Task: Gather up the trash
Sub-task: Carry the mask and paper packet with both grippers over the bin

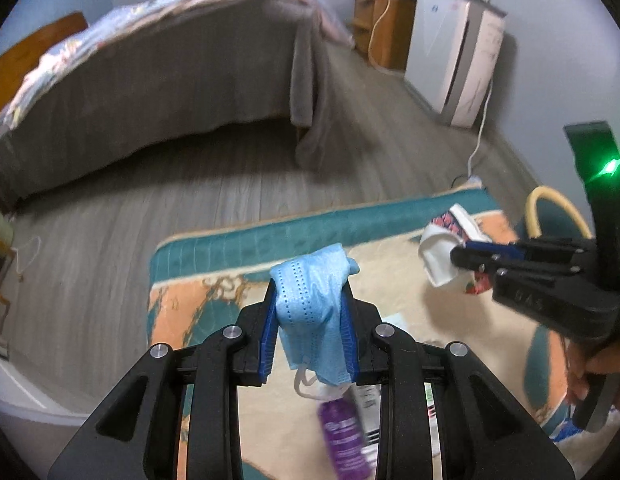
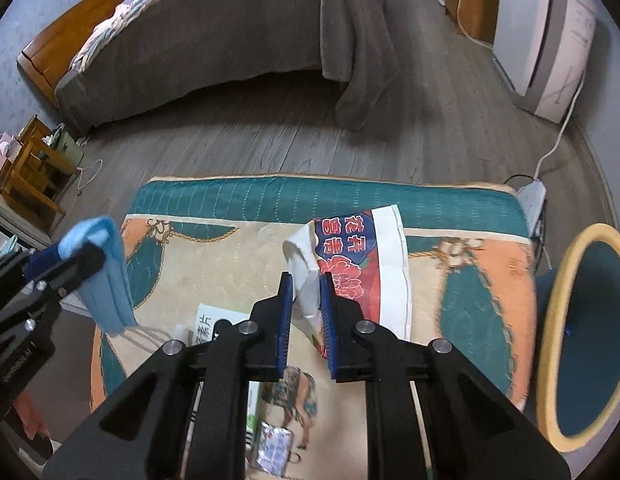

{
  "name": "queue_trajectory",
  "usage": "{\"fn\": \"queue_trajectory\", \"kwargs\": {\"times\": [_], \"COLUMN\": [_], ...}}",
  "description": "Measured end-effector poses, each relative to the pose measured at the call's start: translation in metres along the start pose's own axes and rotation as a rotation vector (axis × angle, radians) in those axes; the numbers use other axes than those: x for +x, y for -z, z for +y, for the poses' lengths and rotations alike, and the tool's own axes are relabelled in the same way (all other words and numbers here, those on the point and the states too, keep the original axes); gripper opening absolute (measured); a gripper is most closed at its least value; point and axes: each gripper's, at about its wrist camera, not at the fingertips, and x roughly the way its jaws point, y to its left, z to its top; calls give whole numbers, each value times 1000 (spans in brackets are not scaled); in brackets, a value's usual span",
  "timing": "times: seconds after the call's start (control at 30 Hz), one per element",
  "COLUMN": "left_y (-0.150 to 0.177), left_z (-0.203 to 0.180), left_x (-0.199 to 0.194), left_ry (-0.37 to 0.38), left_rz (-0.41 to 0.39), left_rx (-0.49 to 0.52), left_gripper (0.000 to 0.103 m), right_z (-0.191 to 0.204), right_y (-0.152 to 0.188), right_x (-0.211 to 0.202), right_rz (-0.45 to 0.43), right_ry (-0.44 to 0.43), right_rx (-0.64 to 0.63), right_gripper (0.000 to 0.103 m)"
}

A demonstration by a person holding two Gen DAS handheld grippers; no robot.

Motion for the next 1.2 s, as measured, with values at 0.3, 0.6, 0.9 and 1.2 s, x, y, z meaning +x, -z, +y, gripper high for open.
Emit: {"fn": "queue_trajectory", "kwargs": {"times": [0.3,0.6,0.9,1.2], "left_y": [1,-1,2,12], "left_z": [-38,-90,-146,-179], "left_x": [-13,-5,3,2], "left_ry": [35,84,121,152], "left_rz": [-15,-10,-5,-18], "left_rx": [49,127,220,268], "left_gripper": [29,29,29,29], "right_z": [-25,-71,-131,-161], "right_y": [14,29,43,48], "right_x": [-44,-92,-126,-137], "right_rz": [-42,-93,-126,-129], "right_ry": [36,122,180,198], "right_rx": [32,59,158,208], "right_gripper": [14,14,14,14]}}
